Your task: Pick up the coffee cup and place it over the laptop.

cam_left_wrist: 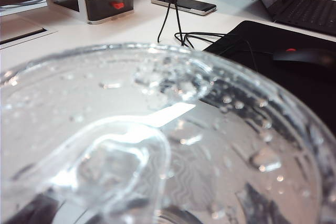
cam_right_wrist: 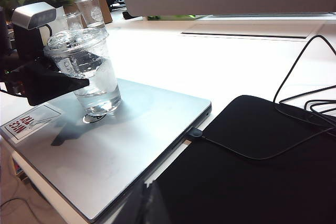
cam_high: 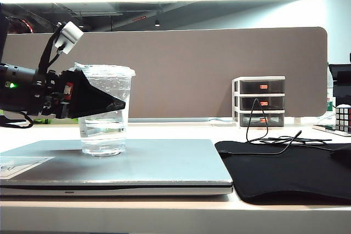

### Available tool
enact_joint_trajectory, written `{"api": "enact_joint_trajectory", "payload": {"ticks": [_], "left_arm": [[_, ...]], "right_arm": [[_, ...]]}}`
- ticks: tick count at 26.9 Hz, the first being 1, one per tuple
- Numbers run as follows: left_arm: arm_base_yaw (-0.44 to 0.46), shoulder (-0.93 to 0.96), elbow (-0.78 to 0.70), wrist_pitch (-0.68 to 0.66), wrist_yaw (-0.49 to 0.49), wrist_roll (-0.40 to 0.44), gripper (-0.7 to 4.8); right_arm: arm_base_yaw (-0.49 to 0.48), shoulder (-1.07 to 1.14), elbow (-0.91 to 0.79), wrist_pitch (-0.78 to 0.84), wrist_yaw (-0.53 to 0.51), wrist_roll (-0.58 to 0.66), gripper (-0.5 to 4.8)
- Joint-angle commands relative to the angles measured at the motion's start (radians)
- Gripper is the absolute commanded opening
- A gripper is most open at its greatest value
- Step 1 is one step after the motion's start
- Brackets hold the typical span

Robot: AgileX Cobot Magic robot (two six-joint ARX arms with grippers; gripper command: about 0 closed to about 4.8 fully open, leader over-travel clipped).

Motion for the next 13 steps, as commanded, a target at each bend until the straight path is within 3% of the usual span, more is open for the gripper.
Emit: {"api": "enact_joint_trajectory", "payload": {"ticks": [1,7,13], "left_arm": [[0.010,-0.023,-0.006,0.012,0.009,0.013,4.79],[0.071,-0.097,-0.042,0.000,0.040,0.010,4.79],[0.074,-0.217,-0.113,-0.069,0.033,-0.004,4.79]], "right_arm": [[0.000,-0.002,-0.006,0.010,-0.003,-0.001,-0.06],[0.000,-0.002,-0.006,0.010,-0.002,-0.001,-0.06],[0.000,-0.002,-0.006,0.010,0.001,-0.002,-0.06]]}}
